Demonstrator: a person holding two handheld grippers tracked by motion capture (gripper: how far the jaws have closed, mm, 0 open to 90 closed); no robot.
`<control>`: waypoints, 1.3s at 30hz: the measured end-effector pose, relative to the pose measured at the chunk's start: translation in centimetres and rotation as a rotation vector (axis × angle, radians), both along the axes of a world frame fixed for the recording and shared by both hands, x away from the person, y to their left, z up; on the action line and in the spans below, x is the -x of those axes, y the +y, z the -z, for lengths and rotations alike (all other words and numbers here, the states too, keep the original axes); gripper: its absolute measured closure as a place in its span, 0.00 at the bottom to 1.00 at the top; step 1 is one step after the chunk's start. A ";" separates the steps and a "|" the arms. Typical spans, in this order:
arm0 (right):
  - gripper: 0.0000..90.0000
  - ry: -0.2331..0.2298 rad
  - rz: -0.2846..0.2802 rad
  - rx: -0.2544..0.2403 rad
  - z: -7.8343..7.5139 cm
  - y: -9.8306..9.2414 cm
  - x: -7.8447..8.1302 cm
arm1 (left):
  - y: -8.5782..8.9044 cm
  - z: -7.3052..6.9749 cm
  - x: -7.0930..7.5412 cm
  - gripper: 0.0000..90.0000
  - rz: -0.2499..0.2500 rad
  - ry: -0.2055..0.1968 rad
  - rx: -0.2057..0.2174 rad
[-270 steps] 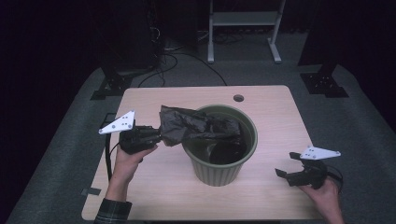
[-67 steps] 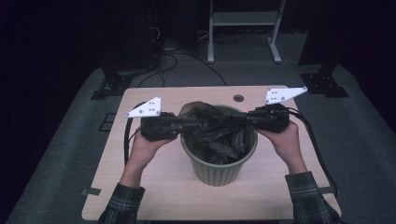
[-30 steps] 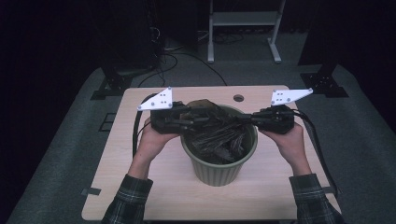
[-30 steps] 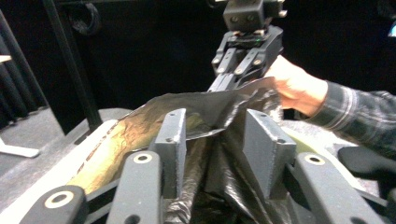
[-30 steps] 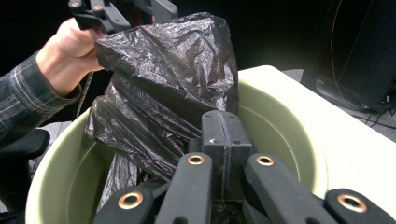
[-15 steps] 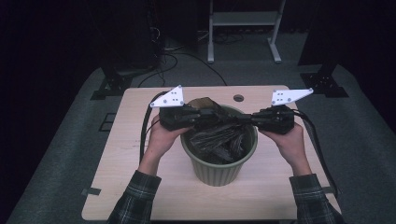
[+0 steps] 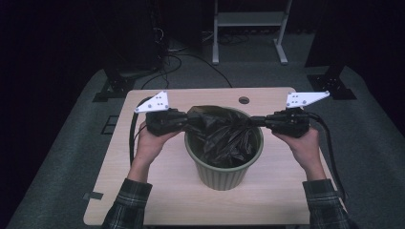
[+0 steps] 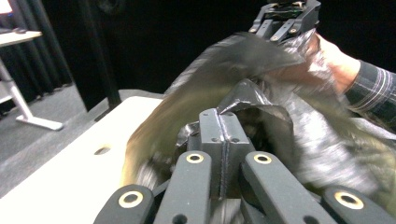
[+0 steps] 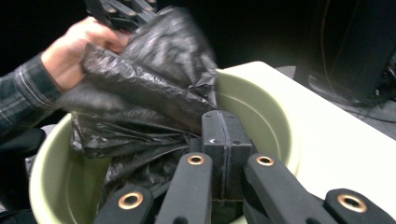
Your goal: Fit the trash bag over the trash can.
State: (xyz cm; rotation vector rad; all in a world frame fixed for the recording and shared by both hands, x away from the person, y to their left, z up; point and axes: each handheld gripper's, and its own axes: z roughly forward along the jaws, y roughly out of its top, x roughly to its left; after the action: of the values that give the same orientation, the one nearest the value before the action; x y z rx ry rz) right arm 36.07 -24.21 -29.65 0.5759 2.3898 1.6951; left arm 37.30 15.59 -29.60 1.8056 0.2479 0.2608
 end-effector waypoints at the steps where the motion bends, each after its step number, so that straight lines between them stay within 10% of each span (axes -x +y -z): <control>1: 1.00 0.001 0.005 -0.001 0.1 -0.2 0.0 | 0.6 0.1 0.0 1.00 -0.012 0.004 0.004; 21: 1.00 0.055 0.141 0.016 2.5 -4.8 -0.1 | 8.6 4.7 0.7 1.00 -0.169 0.095 0.070; 39: 0.68 0.005 0.184 -0.029 0.4 -6.2 1.0 | 5.0 0.5 3.6 0.68 -0.077 -0.005 0.086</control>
State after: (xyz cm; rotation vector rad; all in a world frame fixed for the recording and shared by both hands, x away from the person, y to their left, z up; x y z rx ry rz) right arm 35.06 -30.43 -30.04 0.7792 2.2401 1.6543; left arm 33.73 20.64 -30.15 1.7128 0.3206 0.3045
